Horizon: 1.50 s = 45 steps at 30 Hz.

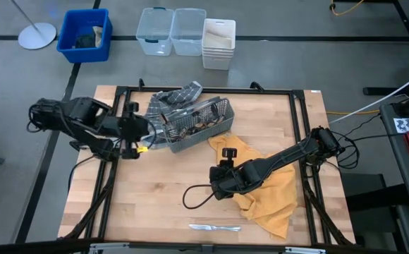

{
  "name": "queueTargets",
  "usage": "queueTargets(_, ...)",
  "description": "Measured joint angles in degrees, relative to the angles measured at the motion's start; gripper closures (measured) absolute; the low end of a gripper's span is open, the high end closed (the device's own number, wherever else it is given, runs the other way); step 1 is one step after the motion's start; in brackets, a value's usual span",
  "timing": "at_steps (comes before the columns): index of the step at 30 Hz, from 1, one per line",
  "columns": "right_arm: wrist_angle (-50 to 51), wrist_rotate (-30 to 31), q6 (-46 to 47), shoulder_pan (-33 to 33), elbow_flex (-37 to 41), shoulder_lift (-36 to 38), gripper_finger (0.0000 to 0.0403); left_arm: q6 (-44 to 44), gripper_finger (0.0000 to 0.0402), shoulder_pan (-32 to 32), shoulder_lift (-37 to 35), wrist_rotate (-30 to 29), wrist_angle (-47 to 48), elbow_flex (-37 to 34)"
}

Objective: Sort silverware
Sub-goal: Put the silver knife into the gray silverware basket

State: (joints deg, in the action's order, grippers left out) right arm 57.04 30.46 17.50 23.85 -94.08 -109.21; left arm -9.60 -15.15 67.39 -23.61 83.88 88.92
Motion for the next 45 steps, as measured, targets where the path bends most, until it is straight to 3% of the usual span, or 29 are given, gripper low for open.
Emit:
queueTargets(16, -0.04, 0.00, 0.00, 0.00, 0.00, 0.00, 0.0306, 12.26, 0.0401, 9.21, 14.75, 2.32, -1.52, 0.00)
queueTargets(26, -0.04, 0.00, 0.00, 0.00, 0.00, 0.00, 0.0306, 18.39, 0.0399, 11.58, 22.28, 2.19, -4.42, -0.02)
queueTargets(30, -0.02, 0.00, 0.00, 0.00, 0.00, 0.00, 0.0306, 19.08, 0.0379, 11.53, 24.22, 1.41, -4.71, -0.02)
queueTargets(39, 0.00, -0.09, 0.00, 0.00, 0.00, 0.00, 0.0306, 18.05, 0.0295, 11.51, 25.18, 1.77, -5.08, -0.02)
queueTargets(45, -0.04, -2.05, 0.03, 0.00, 0.00, 0.00, 0.0306, 14.99, 0.0282, 11.36, 25.01, 1.85, -4.74, -0.02)
